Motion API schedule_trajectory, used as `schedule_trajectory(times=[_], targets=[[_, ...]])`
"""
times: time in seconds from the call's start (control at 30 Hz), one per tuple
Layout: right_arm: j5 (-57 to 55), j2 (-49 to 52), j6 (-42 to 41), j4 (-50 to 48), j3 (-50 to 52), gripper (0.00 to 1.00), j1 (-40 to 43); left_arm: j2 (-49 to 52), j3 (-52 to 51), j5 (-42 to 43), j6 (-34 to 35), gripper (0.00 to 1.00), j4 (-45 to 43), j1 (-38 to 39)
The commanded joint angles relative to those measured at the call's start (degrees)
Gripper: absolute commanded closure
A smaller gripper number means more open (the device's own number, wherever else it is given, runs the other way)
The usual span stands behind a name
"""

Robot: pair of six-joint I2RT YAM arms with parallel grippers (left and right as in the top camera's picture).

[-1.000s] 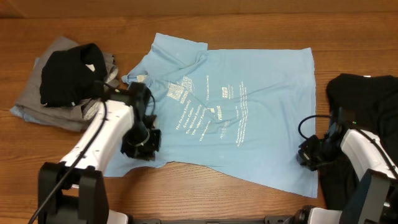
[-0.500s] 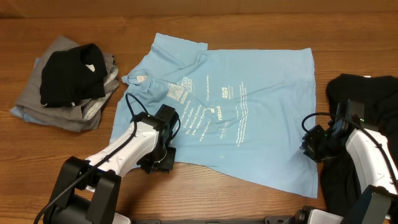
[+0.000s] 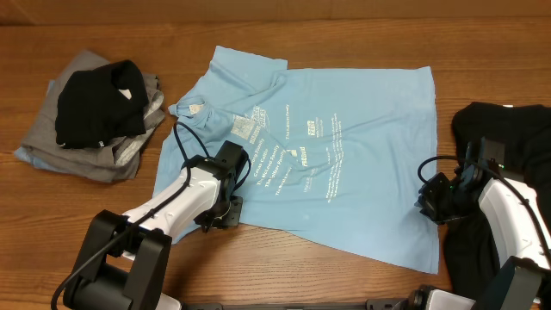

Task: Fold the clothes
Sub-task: 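Press and smooth the T-shirt's lower left area with the left gripper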

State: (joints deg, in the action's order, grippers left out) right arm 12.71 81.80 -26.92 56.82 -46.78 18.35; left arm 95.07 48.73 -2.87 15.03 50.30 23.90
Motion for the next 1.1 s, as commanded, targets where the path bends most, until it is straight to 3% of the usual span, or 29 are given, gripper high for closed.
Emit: schedule_trajectory(times=[0.0,0.07,0.17,0.37,0.5,0.57,0.63,0.73,0.77,0.87,1.07], targets=[[0.2,-0.9,0.4,-0.1,-1.0,0.79,0.2,1.1,0.9,2.8,-0.9,0.96,5.6,-0.3],[0.2,-0.9,0.4,-0.1,-1.0,0.79,0.2,1.1,3.7,5.4,-1.0,0.96,12.8,-0.3],[0.2,-0.9,0.4,-0.1,-1.0,0.79,0.2,0.9,10.0,16.0,-1.7,0.96,21.9,-0.3],[0.2,-0.9,0.7,-0.1,-1.0,0.79,0.2,0.9,12.8,26.9,-1.7,0.85,23.9,-0.1],[0.2,-0.9,1.7,-0.1,-1.0,0.78,0.2,0.9,12.8,25.3,-1.8,0.7,25.2,-0.1],[0.2,-0.9,1.9,-0.1,-1.0,0.77,0.2,0.9,12.8,20.5,-1.0,0.69,26.5,-0.3],[0.2,-0.9,1.9,-0.1,-1.0,0.75,0.2,0.9,12.8,12.2,4.1,0.61,27.5,-1.6],[0.2,-0.9,1.9,-0.1,-1.0,0.74,0.2,0.9,12.8,8.1,6.0,0.57,26.1,-4.4],[0.2,-0.9,1.9,-0.1,-1.0,0.74,0.2,0.9,12.6,7.7,6.0,0.62,24.9,-5.6],[0.2,-0.9,1.9,-0.1,-1.0,0.74,0.2,0.9,10.8,7.9,6.4,0.93,20.8,-8.7],[0.5,-0.9,4.6,-1.6,-1.0,0.74,0.2,0.9,1.4,8.5,10.5,0.96,9.9,-13.7]])
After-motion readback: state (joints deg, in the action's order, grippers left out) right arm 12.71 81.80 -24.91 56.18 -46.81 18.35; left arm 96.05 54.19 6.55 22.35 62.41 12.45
